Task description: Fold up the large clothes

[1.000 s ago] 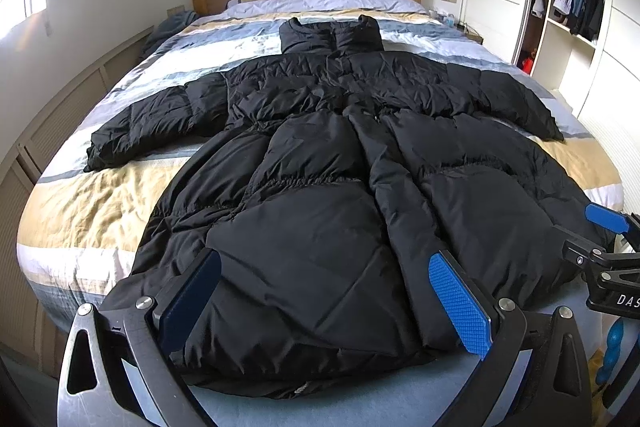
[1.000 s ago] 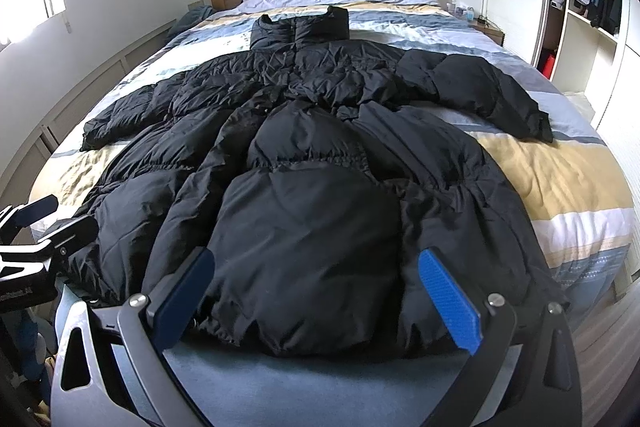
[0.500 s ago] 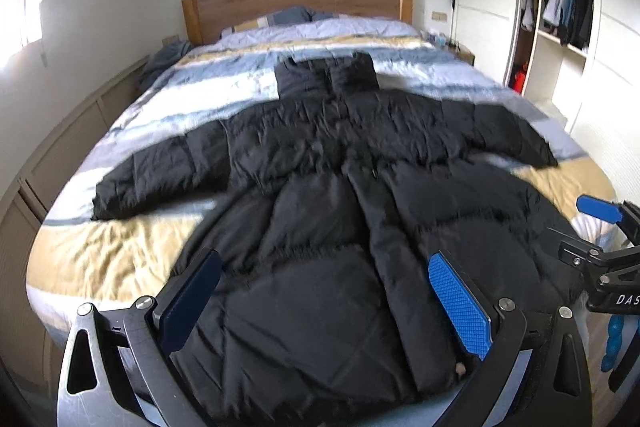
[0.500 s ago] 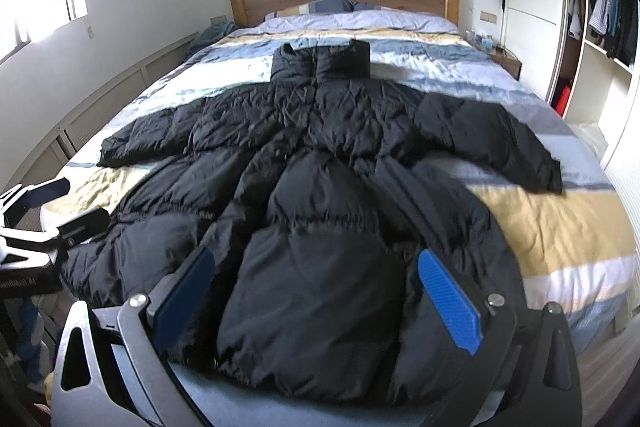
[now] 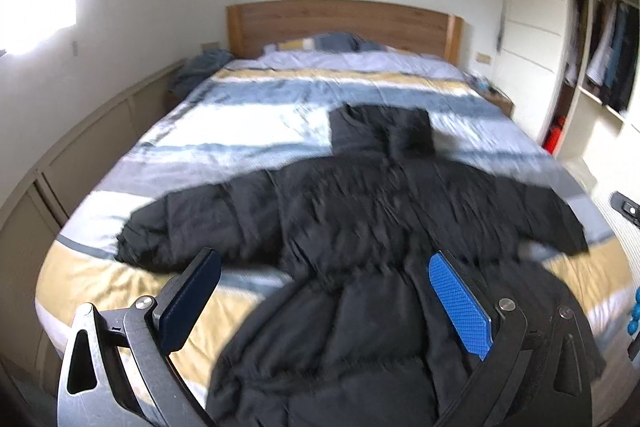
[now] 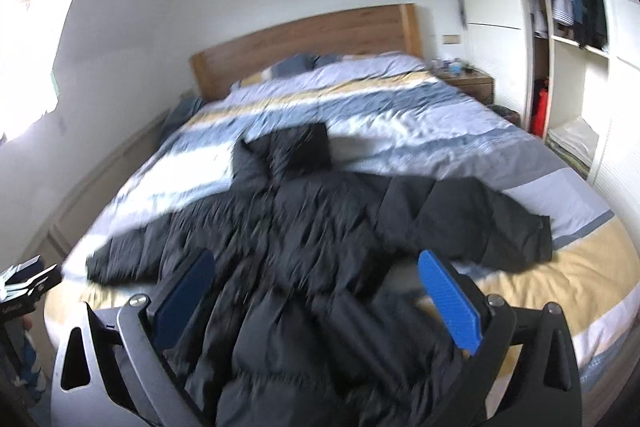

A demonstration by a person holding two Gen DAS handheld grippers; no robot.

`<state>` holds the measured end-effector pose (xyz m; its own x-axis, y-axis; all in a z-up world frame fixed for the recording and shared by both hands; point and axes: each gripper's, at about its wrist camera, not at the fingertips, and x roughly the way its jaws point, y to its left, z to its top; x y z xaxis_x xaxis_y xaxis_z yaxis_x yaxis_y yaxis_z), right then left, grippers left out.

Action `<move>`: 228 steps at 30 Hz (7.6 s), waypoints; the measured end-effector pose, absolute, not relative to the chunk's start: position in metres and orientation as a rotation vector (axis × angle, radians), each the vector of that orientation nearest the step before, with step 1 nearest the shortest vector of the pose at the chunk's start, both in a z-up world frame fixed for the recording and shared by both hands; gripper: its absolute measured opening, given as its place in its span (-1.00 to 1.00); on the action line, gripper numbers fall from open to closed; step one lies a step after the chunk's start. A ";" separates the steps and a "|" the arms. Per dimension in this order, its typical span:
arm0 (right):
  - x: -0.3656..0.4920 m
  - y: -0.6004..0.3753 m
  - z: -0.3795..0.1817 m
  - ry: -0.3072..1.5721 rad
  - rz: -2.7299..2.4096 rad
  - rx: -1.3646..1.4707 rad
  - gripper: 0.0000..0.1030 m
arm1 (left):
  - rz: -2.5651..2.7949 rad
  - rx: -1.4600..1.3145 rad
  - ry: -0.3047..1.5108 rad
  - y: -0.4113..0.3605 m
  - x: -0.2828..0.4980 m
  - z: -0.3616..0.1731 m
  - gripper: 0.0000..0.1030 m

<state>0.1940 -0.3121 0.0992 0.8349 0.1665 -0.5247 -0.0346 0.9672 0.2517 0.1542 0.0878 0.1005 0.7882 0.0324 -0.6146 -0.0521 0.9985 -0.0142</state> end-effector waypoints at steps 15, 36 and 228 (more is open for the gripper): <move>0.257 -0.487 -0.061 0.737 -0.155 0.644 1.00 | 0.198 -0.092 0.765 0.124 0.231 0.053 0.98; 0.300 -0.607 -0.173 0.585 -0.149 1.154 0.96 | 0.271 -0.042 0.903 0.111 0.260 0.005 0.98; 0.194 -0.270 0.047 0.776 0.150 0.303 0.11 | 0.116 -0.836 0.753 0.455 0.129 -0.019 0.93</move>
